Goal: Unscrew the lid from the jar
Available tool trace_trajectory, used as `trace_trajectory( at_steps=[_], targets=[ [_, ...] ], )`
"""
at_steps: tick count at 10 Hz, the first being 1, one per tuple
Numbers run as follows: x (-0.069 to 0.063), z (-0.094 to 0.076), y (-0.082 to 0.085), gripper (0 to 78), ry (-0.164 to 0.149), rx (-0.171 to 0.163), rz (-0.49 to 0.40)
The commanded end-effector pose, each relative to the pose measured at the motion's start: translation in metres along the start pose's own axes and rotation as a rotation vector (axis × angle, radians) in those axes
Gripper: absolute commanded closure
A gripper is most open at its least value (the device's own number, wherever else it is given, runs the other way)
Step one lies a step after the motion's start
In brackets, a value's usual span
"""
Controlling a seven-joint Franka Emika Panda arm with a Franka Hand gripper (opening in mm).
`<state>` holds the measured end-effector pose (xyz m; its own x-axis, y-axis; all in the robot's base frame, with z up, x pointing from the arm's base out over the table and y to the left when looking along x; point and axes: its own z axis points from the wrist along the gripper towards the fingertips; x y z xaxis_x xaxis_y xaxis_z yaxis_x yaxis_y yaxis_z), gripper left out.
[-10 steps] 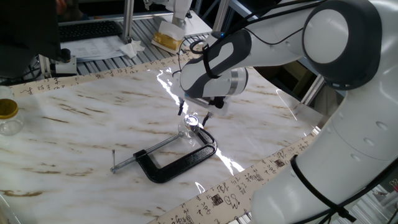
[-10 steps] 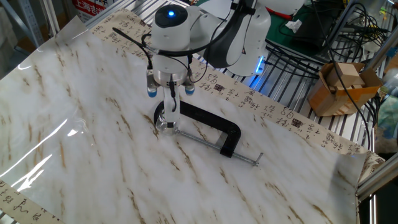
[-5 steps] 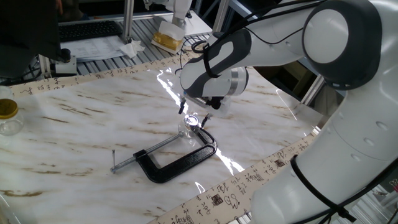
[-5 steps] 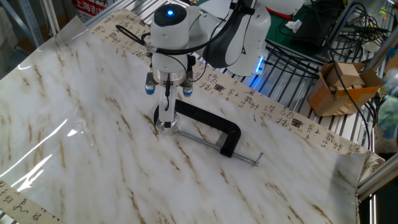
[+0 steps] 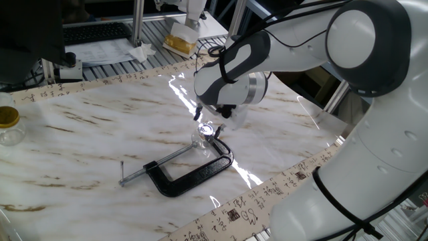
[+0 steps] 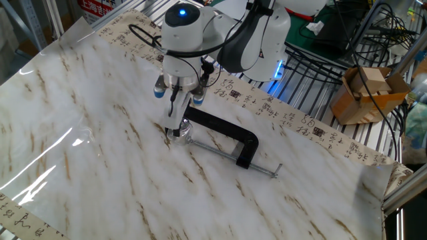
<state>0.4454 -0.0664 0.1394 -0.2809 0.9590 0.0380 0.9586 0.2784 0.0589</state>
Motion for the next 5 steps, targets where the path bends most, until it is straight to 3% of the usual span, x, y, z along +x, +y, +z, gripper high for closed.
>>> trace_trajectory(
  at_steps=[1,5],
  targets=[
    [-0.0007,-0.0007,0.0005,0.2,0.004,-0.015,0.143],
    [-0.0006,0.0,0.0008,0.2,-0.002,-0.013,0.167]
  ],
)
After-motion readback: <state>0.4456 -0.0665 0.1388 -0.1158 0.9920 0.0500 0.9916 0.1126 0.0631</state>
